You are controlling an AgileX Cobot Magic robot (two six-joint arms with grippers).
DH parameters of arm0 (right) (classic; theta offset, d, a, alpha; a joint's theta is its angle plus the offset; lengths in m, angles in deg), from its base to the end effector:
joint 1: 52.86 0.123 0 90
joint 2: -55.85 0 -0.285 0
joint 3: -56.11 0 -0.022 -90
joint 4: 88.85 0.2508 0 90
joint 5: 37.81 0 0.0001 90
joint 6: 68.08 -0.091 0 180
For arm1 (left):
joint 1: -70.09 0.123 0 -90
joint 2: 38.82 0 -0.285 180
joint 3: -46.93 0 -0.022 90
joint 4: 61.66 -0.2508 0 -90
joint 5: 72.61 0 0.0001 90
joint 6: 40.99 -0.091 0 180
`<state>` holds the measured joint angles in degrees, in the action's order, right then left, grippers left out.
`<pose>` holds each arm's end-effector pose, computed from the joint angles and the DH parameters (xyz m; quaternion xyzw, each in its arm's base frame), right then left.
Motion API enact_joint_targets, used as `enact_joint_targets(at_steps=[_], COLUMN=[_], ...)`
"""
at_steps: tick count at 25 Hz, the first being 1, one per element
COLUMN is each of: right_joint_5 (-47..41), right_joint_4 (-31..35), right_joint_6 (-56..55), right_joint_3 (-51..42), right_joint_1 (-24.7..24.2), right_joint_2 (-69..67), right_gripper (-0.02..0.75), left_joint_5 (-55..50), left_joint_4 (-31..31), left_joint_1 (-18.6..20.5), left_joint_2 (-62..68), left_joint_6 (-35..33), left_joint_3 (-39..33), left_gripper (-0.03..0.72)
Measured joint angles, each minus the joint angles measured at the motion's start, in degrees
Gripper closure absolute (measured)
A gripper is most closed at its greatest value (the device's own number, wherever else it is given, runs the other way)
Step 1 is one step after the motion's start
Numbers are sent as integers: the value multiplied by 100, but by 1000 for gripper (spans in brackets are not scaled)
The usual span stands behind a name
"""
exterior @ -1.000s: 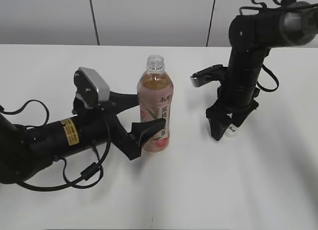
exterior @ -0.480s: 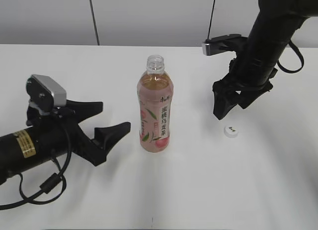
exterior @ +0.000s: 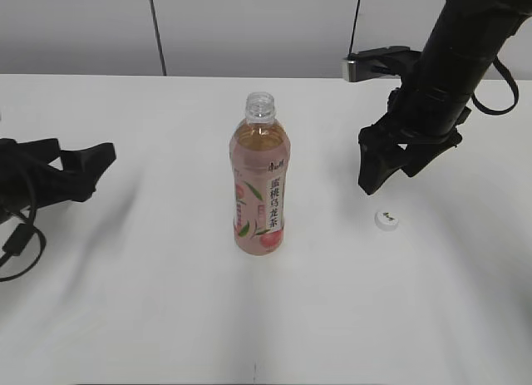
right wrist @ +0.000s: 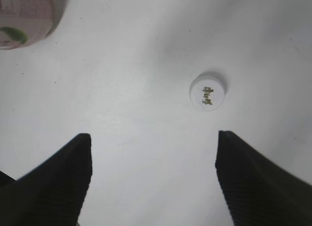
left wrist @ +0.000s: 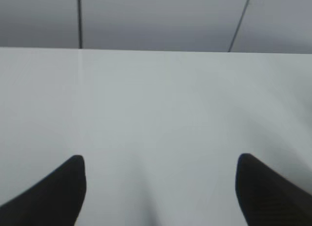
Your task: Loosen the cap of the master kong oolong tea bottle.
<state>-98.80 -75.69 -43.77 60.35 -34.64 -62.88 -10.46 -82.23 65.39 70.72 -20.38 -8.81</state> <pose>0.3575 0.1367 0.2001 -0.3119 0.9438 0.1001 0.0446 0.2608 -0.0498 0.1325 0.0552 0.7859 -0.2041 0.5810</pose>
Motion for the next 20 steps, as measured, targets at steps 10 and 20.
enact_joint_targets(at_steps=[10, 20], right_joint_5=[3, 40], right_joint_4=[0, 39], right_joint_6=[0, 0], right_joint_3=[0, 0], right_joint_1=[0, -4], right_joint_2=[0, 0], right_gripper=[143, 143], left_joint_5=[-771, -3372], left_joint_4=[-253, -890], left_joint_1=[763, 769], left_joint_2=[-240, -1351], left_joint_6=[373, 1631], left_joint_3=[-14, 609], left_gripper=[134, 165])
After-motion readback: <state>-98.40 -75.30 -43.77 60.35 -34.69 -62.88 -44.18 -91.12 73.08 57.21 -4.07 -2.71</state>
